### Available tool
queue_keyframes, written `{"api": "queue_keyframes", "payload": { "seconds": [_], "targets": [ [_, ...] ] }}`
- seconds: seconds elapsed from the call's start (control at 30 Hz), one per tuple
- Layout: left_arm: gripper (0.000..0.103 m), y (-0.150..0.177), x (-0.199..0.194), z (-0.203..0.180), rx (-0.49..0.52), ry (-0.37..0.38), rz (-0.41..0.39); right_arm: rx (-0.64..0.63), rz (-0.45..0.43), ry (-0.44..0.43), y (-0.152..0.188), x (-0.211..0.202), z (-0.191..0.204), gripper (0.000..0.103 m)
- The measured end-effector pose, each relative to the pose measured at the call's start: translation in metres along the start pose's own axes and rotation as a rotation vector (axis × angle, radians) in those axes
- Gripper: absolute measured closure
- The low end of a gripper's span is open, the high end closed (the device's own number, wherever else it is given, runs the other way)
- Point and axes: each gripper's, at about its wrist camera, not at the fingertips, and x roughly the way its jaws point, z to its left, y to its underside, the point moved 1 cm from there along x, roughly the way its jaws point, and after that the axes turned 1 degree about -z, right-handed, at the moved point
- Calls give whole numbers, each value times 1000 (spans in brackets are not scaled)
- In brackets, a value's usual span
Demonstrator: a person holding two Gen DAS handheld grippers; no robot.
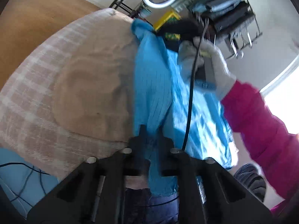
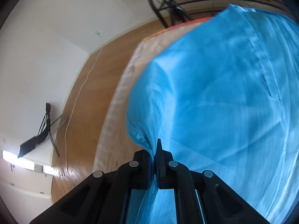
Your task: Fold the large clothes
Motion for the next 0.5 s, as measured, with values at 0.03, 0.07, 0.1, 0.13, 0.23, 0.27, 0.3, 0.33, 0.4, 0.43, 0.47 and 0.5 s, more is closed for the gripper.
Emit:
{"api": "queue_keyframes", "payload": {
  "seconds": [0.03, 0.07, 0.1, 0.13, 0.23, 0.27, 0.3, 0.33, 0.4, 0.43, 0.47, 0.5],
  "targets": [
    [98, 1, 0, -6, 18, 5, -7, -6, -4, -5, 1, -2, 3, 102],
    [98, 2, -2, -15, 37, 19, -16, -7, -8, -10, 1, -4, 5, 102],
    [98, 2, -4, -26, 68, 20, -26, -2, -13, -18, 1, -7, 3, 102],
    [99, 2, -7, -36, 101, 18, -34, 4, -23, -30, 0, -12, 0, 102],
    [99, 7, -6, -73, 205, 26, -31, 48, -59, -68, 4, -29, -22, 102],
    [99, 8, -4, -80, 222, 33, -19, 72, -72, -84, 6, -35, -32, 102],
    [99, 12, 3, -91, 248, 43, 8, 100, -82, -97, 8, -42, -44, 102],
    [99, 16, 10, -98, 269, 43, 31, 126, -93, -101, 11, -49, -58, 102],
    [99, 27, 32, -111, 311, 25, 89, 124, -95, -57, 16, -58, -76, 102],
    [99, 31, 39, -114, 318, 20, 111, 92, -86, -24, 19, -62, -81, 99],
    [99, 37, 48, -115, 316, 20, 134, 55, -58, 18, 22, -66, -84, 92],
    [99, 41, 55, -114, 307, 20, 153, 31, -37, 54, 22, -68, -85, 85]
  ]
}}
